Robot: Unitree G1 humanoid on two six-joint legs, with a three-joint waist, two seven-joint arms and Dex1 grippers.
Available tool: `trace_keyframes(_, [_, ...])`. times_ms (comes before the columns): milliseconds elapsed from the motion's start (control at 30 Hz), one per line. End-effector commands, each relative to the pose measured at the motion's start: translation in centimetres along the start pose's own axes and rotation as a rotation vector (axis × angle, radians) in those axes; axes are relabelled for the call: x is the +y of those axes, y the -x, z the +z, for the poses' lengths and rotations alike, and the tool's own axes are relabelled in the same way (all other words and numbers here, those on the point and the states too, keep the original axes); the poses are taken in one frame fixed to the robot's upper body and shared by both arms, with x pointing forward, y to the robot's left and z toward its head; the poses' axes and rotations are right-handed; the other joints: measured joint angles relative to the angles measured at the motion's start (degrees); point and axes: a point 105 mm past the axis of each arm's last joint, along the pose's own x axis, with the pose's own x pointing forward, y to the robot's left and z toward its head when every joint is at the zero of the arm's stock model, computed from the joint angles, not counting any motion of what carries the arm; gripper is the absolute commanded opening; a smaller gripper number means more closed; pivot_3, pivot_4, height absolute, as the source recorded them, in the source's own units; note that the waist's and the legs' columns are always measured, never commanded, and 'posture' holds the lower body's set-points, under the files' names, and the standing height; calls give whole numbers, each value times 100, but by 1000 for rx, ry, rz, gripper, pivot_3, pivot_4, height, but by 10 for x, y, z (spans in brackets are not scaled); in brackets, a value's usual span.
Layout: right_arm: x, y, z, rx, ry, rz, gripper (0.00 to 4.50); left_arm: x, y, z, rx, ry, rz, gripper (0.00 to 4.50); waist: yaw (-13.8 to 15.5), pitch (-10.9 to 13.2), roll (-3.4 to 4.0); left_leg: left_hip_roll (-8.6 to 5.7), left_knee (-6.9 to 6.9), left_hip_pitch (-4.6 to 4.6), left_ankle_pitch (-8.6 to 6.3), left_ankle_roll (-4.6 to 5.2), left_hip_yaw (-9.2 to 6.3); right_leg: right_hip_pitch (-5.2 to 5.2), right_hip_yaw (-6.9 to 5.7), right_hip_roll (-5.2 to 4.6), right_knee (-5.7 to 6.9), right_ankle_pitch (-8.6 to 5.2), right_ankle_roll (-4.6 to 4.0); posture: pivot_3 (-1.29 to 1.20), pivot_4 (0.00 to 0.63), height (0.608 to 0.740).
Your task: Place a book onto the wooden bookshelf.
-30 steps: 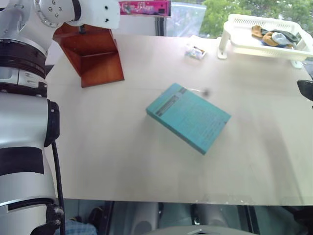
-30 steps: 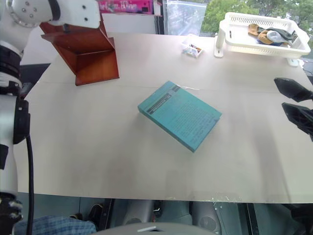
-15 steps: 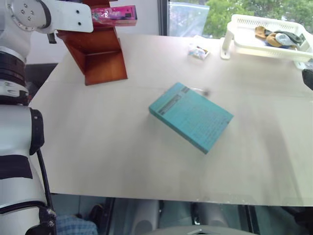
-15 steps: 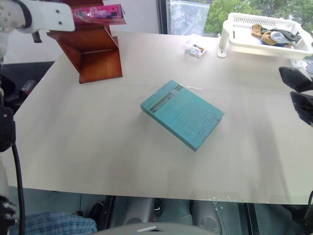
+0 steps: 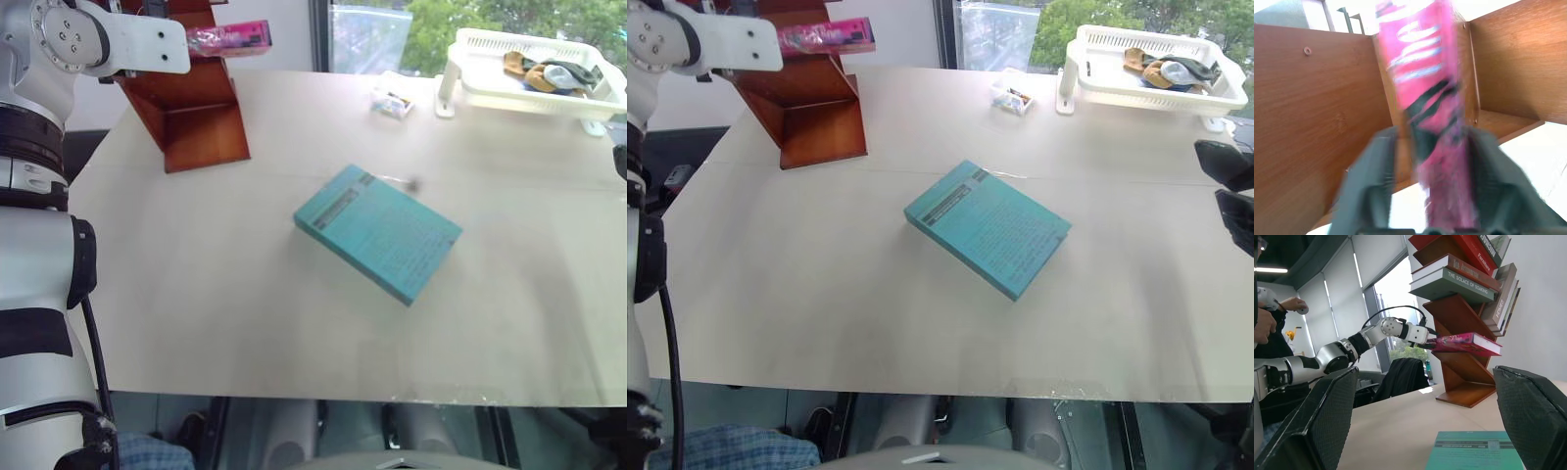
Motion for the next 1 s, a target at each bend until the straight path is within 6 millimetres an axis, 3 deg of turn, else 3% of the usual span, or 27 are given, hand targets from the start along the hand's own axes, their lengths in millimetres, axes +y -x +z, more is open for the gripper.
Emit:
trace_keyframes(33, [7, 0, 10, -5, 57, 13, 4500, 16, 10, -18, 79, -3, 71, 3433, 0, 0, 0, 0, 0, 0, 0, 0, 0, 0, 0, 0, 0, 0, 0, 0, 150, 740])
trace_keyframes(367, [6, 3, 11, 9, 52, -9, 4500, -5, 15, -38, 82, 62, 15, 3433, -7, 0, 1, 1, 0, 0, 0, 0, 0, -1, 0, 0, 1, 0, 0, 0, 150, 740])
trace_keyframes(433, [6, 7, 10, 17, 49, -26, 4500, -8, 18, -30, -5, 141, 5, 3433, -2, 0, 0, 2, -1, 0, 0, 0, 1, -1, 1, 0, 1, 0, -1, 0, 150, 740])
trace_keyframes(567, [5, 18, 5, 52, 42, -84, 4500, -30, 22, 14, -343, 418, -42, 3433, 43, -6, 8, 1, 1, 0, 0, -1, 0, 4, -3, -11, -1, 0, -1, 0, 150, 740])
trace_keyframes(700, [-6, 38, -14, 174, 86, -223, 4500, -81, 41, 62, -661, 810, -223, 3433, 39, -18, 27, 1, 5, 5, 1, -2, 1, 10, 0, -21, -1, 1, 0, 0, 150, 740])
trace_keyframes(900, [-12, 76, -51, 423, 116, -376, 4500, -161, 67, 79, -758, 1171, -390, 3433, -48, -20, 30, 14, 13, 17, 1, -2, 0, 6, 9, 3, 22, 1, -2, 0, 150, 740])
trace_keyframes(1000, [-16, 99, -68, 506, 119, -470, 4500, -206, 66, 79, -669, 1229, -429, 3433, -26, -28, 45, 12, -12, 109, -1, -1, 12, 98, 17, -4, -3, 0, -3, 0, 150, 740])
